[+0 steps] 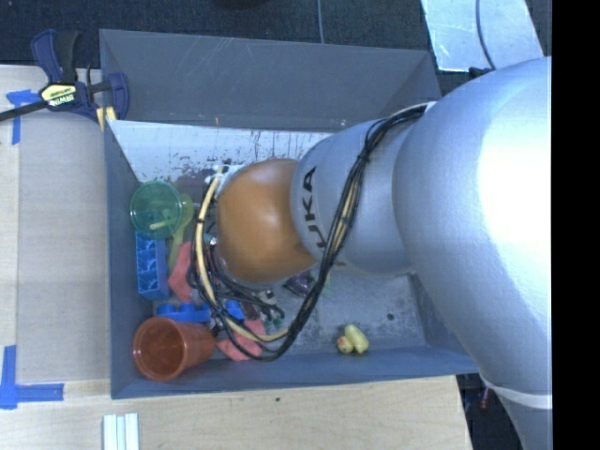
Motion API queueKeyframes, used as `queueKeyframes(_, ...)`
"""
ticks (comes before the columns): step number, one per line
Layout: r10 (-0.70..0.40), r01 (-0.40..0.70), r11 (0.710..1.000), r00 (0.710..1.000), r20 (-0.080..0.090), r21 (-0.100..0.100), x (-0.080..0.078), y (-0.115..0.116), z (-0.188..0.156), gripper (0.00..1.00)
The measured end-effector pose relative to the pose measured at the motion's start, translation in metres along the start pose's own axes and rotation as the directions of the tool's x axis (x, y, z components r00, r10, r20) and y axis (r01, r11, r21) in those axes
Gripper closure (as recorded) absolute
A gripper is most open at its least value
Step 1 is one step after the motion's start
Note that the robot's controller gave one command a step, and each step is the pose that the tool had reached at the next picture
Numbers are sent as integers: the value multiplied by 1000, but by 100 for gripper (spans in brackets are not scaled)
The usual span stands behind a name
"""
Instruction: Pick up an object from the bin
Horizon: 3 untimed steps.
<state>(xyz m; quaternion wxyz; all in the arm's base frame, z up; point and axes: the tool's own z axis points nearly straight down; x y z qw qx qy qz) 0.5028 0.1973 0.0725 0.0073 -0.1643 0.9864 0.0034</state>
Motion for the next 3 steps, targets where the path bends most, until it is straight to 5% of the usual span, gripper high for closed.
queueKeyframes(1,-12,12,1000,1000,-6,0,2,-1,-7,100)
queueKeyframes(2,-210,210,978,978,-4,-2,4,9,-93,100)
queueKeyframes(3,-206,206,979,979,-6,-1,1,9,-161,100)
